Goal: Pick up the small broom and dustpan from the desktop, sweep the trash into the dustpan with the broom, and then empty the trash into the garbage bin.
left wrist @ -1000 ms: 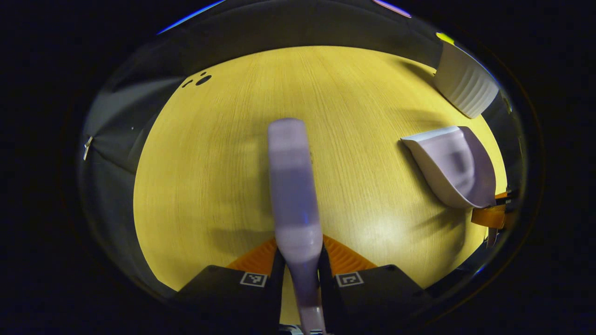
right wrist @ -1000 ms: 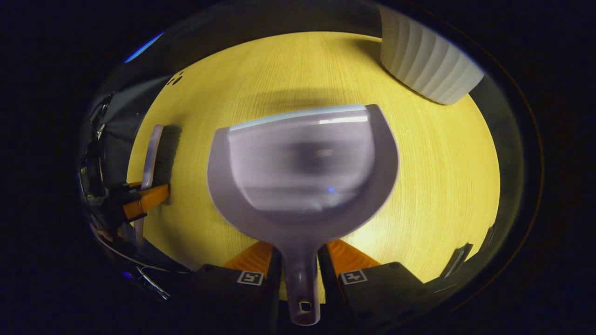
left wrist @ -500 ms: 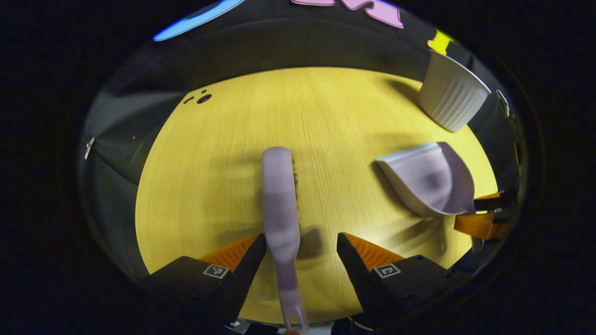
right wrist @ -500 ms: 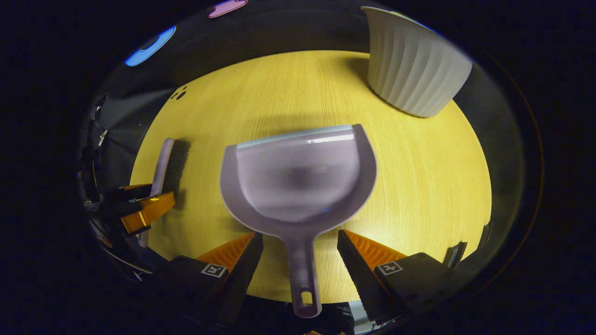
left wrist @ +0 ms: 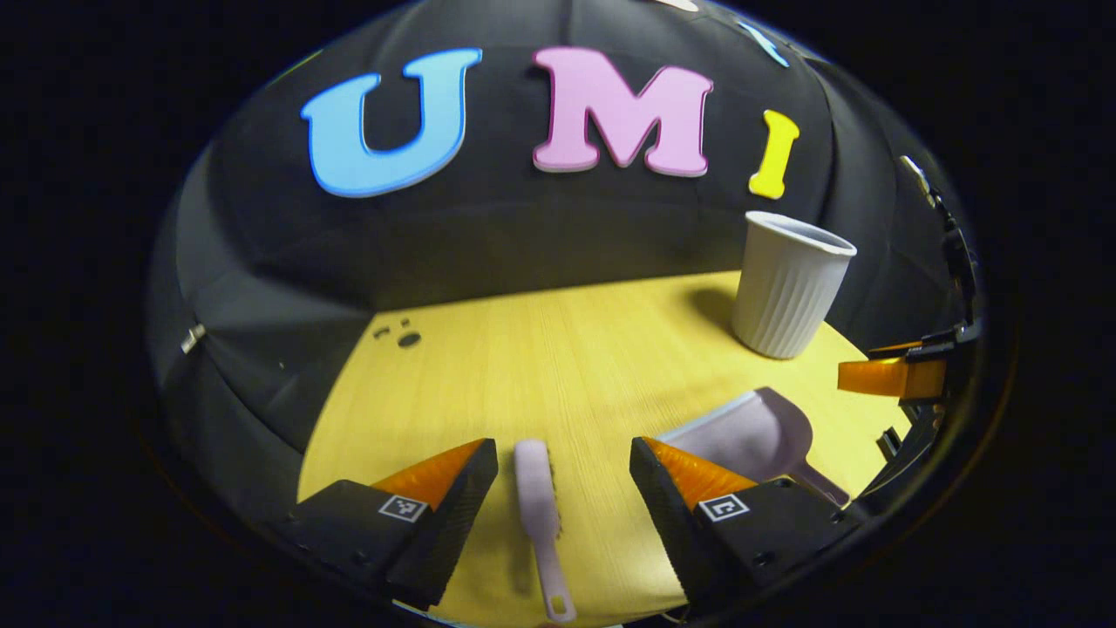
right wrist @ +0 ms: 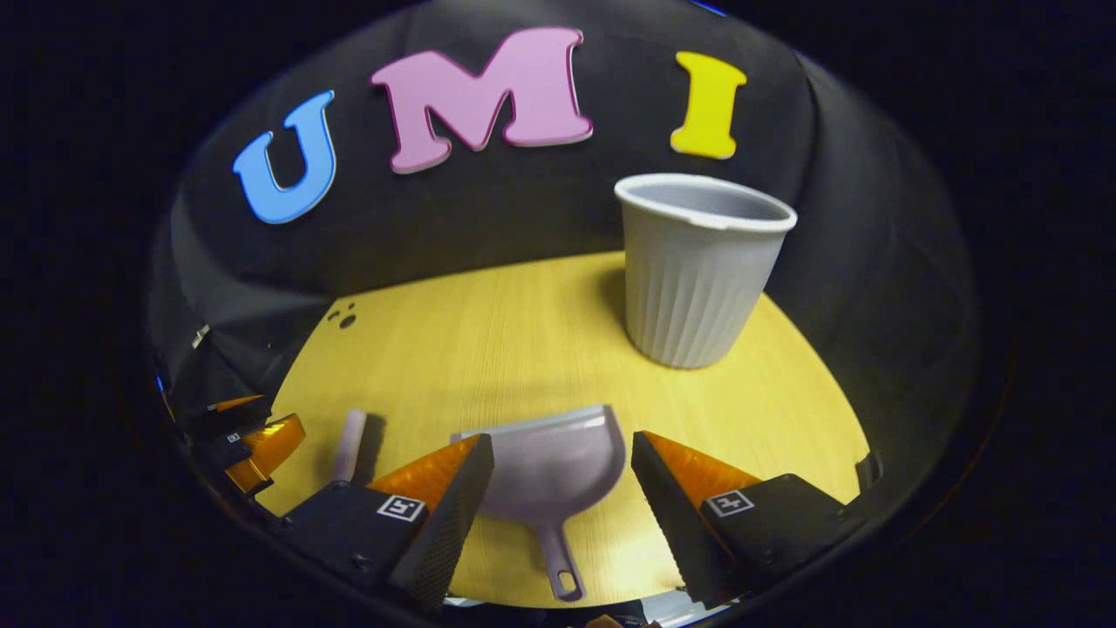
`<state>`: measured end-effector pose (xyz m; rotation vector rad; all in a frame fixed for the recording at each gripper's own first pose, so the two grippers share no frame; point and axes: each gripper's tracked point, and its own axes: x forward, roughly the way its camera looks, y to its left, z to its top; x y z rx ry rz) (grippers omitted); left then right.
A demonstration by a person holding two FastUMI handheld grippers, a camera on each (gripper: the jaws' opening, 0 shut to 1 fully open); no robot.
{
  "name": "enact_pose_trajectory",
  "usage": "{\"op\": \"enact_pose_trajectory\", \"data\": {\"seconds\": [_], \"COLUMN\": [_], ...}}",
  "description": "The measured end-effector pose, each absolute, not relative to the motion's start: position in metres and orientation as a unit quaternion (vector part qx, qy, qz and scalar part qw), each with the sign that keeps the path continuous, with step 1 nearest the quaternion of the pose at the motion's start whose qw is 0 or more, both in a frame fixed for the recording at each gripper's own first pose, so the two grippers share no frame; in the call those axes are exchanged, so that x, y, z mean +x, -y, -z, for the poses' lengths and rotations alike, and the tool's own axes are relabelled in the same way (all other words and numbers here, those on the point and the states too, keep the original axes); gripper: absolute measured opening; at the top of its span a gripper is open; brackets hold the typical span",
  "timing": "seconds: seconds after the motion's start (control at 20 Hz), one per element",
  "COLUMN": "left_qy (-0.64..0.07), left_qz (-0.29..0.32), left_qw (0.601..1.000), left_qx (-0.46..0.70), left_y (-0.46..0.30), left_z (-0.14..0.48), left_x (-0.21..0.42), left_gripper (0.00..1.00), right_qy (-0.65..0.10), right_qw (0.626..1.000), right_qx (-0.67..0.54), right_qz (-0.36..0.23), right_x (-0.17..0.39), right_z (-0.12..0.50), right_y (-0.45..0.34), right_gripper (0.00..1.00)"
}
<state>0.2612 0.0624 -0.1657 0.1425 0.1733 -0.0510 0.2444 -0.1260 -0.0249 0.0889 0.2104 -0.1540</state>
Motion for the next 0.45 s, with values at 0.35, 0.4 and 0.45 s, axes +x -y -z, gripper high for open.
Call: {"op": "enact_pose_trajectory", "data": {"seconds": [0.35,0.4,0.45], "left_qy": [0.018,0.019,0.020], "left_qz": [0.038,0.039,0.038], "left_qw": [0.998,0.998,0.998], "left_qx": [0.055,0.046,0.035], "left_y": [-0.037,-0.034,-0.033], "left_z": [0.114,0.116,0.118], "left_x": [0.207,0.197,0.189], "left_gripper": [0.96,0.96,0.96], "right_qy": [0.036,0.041,0.040], "right_qw": [0.995,0.995,0.995], "right_qx": [-0.017,-0.025,-0.031], "right_qz": [0.088,0.086,0.082], "right_x": [0.190,0.186,0.186], "right_z": [-0.041,-0.041,-0.037], "right_y": [0.119,0.114,0.110], "right_gripper": [1.00,0.99,1.00]}}
